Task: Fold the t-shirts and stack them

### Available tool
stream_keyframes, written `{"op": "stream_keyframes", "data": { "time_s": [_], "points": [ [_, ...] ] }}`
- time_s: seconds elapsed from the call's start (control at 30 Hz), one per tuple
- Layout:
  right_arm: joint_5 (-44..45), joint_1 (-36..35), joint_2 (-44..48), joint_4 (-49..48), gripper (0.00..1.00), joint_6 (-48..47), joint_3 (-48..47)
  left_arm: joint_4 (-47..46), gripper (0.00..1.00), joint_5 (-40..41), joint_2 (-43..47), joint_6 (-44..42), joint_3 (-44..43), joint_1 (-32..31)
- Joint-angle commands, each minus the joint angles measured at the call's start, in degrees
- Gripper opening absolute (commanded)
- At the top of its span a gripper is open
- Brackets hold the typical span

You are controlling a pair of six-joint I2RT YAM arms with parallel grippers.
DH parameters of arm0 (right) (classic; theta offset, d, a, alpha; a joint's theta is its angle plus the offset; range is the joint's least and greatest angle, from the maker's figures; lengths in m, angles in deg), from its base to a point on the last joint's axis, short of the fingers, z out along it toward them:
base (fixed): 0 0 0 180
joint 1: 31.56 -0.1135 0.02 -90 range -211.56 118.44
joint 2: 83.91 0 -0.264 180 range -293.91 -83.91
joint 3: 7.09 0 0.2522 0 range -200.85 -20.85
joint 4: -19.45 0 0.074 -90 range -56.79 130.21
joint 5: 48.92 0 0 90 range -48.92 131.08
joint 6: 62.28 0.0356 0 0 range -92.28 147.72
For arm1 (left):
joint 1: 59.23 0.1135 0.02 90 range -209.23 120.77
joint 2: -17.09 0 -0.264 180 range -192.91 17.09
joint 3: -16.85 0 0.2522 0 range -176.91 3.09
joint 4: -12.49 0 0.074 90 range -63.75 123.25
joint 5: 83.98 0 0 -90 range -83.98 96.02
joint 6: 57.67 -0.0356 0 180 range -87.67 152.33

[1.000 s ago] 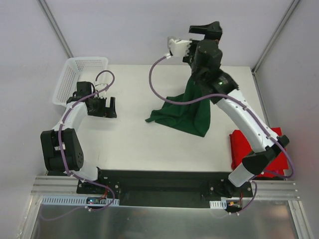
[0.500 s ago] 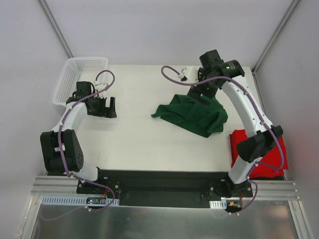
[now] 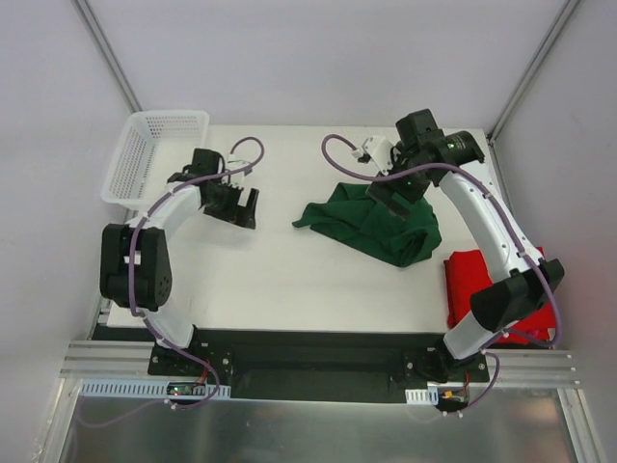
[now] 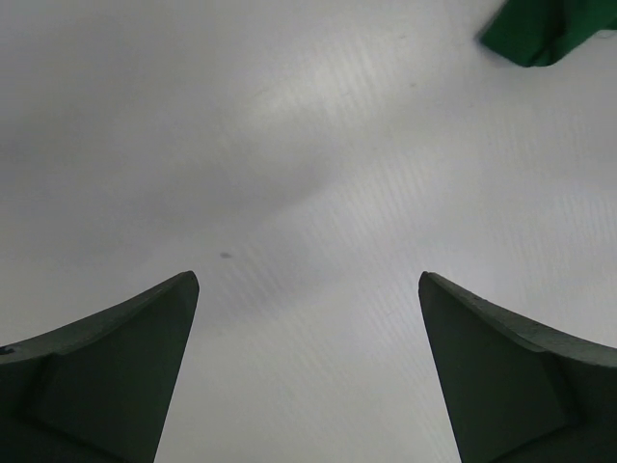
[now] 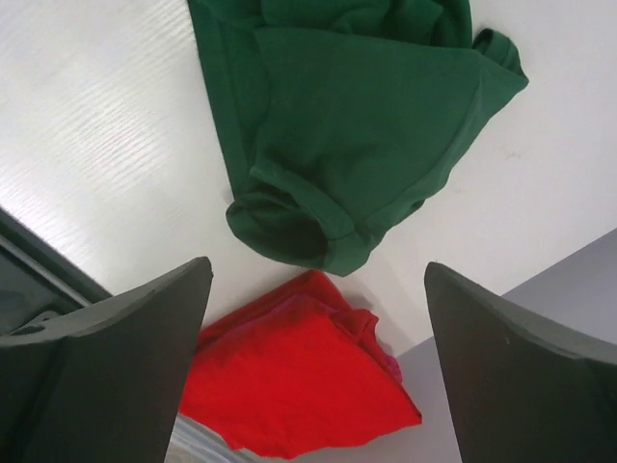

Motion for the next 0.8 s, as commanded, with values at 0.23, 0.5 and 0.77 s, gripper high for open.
{"op": "stream_keyframes", "data": {
  "time_s": [0.23,0.5,0.77],
  "points": [
    [-3.3,11.8,-5.0,-18.5,0.96,8.9,9.9,3.5,0.99,4.2,-10.1,-1.5,-18.7,-15.1],
    [-4.7,14.1,-2.2,-29.5,0.96,11.8,20.9,3.7,0.99,2.8,-19.3,-2.5,-33.5,-18.0],
    [-3.7,14.6,3.7,-35.6,0.96,11.4,30.5,3.7,0.99,2.0,-28.3,-2.9,-37.7,-22.1]
  ]
}}
